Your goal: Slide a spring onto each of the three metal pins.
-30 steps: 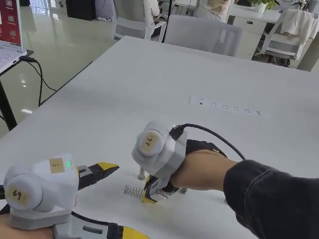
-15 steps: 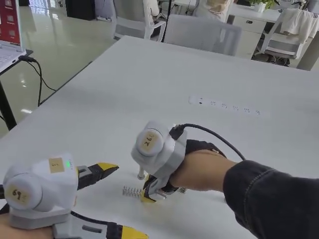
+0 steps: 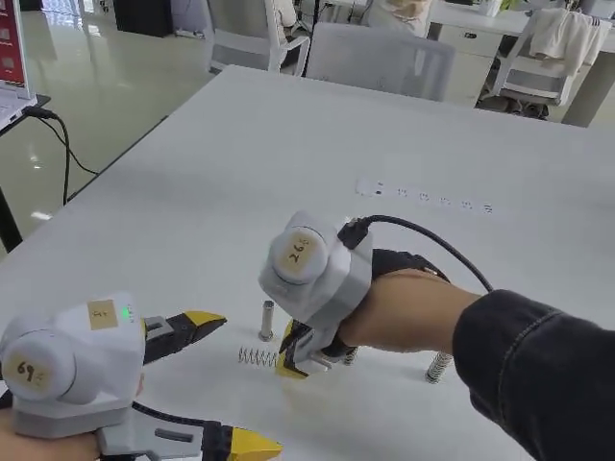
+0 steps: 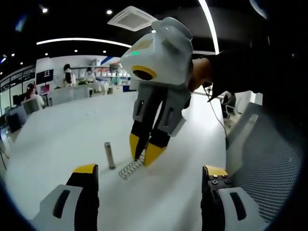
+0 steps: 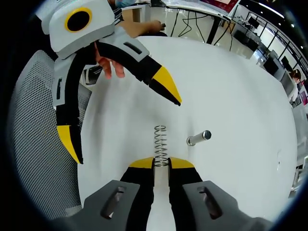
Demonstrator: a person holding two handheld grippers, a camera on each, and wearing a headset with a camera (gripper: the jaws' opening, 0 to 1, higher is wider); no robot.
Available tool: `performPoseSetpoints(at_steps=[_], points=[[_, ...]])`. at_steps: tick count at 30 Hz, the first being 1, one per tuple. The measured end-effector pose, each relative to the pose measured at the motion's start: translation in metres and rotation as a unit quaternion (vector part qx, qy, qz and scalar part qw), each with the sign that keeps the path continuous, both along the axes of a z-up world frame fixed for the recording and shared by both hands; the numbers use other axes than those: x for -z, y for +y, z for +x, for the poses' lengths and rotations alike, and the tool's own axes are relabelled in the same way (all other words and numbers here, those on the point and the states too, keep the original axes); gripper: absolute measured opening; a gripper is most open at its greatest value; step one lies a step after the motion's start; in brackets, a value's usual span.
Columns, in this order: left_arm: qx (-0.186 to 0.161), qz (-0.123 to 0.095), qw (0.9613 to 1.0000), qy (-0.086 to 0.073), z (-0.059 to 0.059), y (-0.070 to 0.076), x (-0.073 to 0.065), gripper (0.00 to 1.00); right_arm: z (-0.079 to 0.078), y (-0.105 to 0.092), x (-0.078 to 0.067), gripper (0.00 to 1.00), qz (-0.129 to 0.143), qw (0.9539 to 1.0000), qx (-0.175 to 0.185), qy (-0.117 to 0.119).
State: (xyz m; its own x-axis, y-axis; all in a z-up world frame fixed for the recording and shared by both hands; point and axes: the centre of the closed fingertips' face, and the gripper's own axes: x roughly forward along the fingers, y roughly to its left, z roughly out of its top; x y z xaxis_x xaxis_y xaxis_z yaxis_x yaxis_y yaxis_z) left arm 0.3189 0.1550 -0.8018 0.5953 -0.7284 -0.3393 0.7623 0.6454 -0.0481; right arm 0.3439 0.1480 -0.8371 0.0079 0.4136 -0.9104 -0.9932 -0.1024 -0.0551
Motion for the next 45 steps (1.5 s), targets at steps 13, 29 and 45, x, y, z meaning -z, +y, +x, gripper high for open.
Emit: performPoseSetpoints(at_steps=[13, 29, 45], points=[[0.006, 0.003, 0.9999, -0.008, 0.000, -0.001, -0.002, 0.68, -0.012, -0.012, -0.011, 0.07, -0.004, 0.9998, -0.021, 0.002], [0.034, 0.010, 0.9990, -0.028, -0.005, -0.007, -0.007, 0.38, -0.023, -0.017, -0.017, 0.07, -0.008, 0.9990, -0.044, 0.003], [0.053, 0.018, 0.9977, -0.039, -0.009, -0.011, -0.007, 0.15, -0.033, -0.020, -0.019, 0.07, -0.010, 0.9976, -0.067, 0.012]])
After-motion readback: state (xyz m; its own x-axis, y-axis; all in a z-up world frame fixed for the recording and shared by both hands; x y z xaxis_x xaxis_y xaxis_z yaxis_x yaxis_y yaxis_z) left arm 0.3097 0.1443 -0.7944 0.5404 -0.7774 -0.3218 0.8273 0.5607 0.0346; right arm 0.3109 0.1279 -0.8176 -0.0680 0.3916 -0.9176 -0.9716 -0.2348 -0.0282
